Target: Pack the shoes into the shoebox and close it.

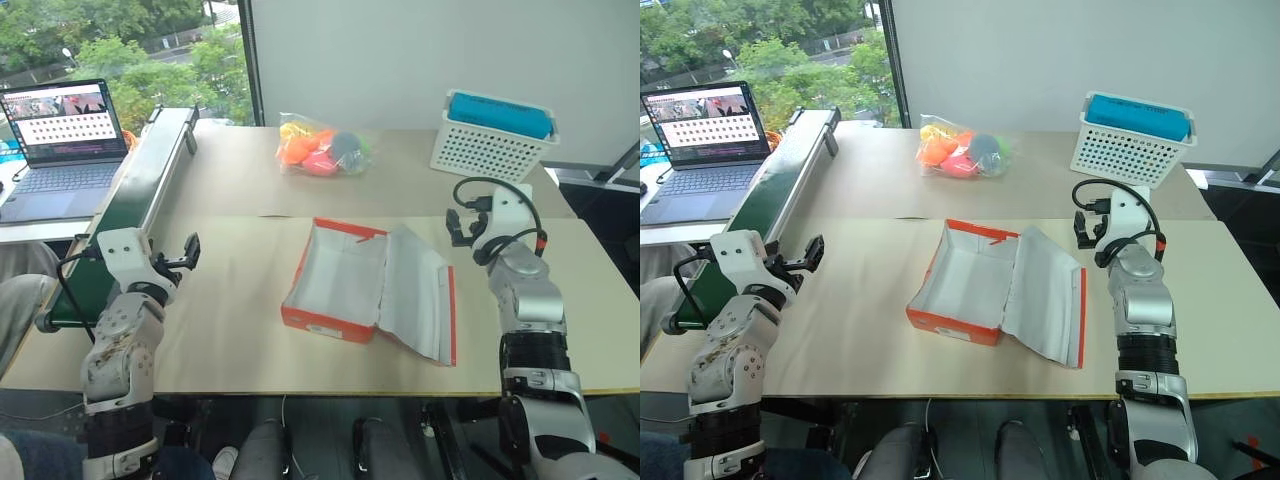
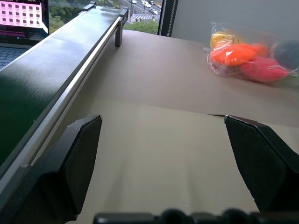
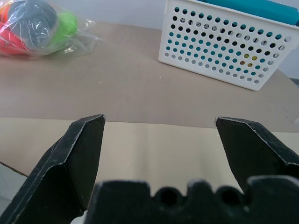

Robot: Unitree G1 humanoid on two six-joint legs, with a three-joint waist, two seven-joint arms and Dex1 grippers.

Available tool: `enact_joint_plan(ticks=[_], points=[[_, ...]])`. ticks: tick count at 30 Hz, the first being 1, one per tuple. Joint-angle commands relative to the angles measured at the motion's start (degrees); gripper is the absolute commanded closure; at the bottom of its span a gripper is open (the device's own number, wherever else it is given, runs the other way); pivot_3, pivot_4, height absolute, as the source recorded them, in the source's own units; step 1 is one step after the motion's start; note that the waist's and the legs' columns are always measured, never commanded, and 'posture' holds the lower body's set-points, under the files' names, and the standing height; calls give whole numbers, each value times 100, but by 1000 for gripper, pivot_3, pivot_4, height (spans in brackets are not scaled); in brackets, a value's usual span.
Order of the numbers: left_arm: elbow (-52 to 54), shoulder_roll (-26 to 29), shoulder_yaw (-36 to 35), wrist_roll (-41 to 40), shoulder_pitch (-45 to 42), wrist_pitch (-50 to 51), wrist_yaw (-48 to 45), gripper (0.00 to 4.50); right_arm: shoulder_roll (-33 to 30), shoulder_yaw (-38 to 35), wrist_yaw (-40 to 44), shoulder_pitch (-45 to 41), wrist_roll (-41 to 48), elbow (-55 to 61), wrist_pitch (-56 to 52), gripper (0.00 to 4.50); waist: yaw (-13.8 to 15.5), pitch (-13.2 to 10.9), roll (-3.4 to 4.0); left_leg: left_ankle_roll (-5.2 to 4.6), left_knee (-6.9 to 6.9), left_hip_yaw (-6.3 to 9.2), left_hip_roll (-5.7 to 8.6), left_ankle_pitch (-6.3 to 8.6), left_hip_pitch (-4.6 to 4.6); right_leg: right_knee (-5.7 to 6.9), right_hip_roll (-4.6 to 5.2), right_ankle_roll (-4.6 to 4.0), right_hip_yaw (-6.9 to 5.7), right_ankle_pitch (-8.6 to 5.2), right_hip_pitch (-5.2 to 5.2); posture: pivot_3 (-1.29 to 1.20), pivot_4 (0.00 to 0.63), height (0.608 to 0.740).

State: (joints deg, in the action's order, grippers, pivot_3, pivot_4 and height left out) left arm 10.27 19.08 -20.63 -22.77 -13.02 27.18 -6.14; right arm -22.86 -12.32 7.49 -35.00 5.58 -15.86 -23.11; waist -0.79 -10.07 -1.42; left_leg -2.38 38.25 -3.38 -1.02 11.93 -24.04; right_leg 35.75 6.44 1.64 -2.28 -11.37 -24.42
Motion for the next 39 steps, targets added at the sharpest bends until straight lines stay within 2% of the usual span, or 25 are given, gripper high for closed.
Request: enact_joint_plan(ticks=[1, 5, 8, 10, 14, 20, 28, 39], points=[[113, 45, 113, 81, -38, -146, -117, 0, -90, -75, 29, -30, 20, 244, 103, 48, 0, 0, 0, 0, 0, 0, 0, 0, 0, 0, 0, 0, 0, 0, 0, 0, 150, 740], [311, 96, 128, 81, -117, -238, -207, 0, -126, 6, 311, -117, 168, 527, -4, 48, 4, 0, 0, 0, 0, -1, 1, 0, 0, 0, 1, 0, 0, 0, 0, 0, 150, 740], [440, 460, -48, 43, -63, -54, -379, 0, 52, 185, 1377, -330, 1024, 1144, -291, 48, -40, -1, -1, 0, 0, -1, -1, 0, -2, 1, -1, 0, 0, 0, -6, 0, 150, 740], [461, 764, -396, -191, 12, 350, -420, 0, -63, 613, 2172, -444, 1494, 1759, -835, 48, -93, -2, 1, 0, -1, -1, -9, 0, -2, 2, -11, -1, 5, 0, -10, 0, 150, 740], [543, 1133, -901, -397, 257, 662, -510, 0, -236, 1070, 3125, -550, 2092, 2412, -1430, 48, -134, -2, 1, 0, -2, 0, -36, 0, -2, 4, -17, -1, 2, -1, -14, 0, 150, 740], [321, 1487, -1411, -508, 698, 972, -696, 0, -144, 1977, 4057, -758, 2238, 2661, -1490, 48, -6, -2, -6, 2, -1, -1, -36, 1, -3, -3, -11, -5, -5, 1, -13, 0, 150, 740], [-252, 1881, -1743, -408, 1137, 1045, -1036, 0, 275, 3074, 4017, -582, 1505, 2658, -1096, 48, -6, 2, -15, 14, -1, -20, -58, 3, -32, 12, -21, -35, -3, 4, -68, 0, 150, 740], [-299, 2055, -1642, -409, 1138, 1207, -1210, 0, 369, 2885, 3584, -194, 1536, 2925, -1378, 48, -4, 7, -26, 32, -1, -28, -70, 10, -32, 10, -24, -48, -3, 11, -74, 0, 150, 740]])
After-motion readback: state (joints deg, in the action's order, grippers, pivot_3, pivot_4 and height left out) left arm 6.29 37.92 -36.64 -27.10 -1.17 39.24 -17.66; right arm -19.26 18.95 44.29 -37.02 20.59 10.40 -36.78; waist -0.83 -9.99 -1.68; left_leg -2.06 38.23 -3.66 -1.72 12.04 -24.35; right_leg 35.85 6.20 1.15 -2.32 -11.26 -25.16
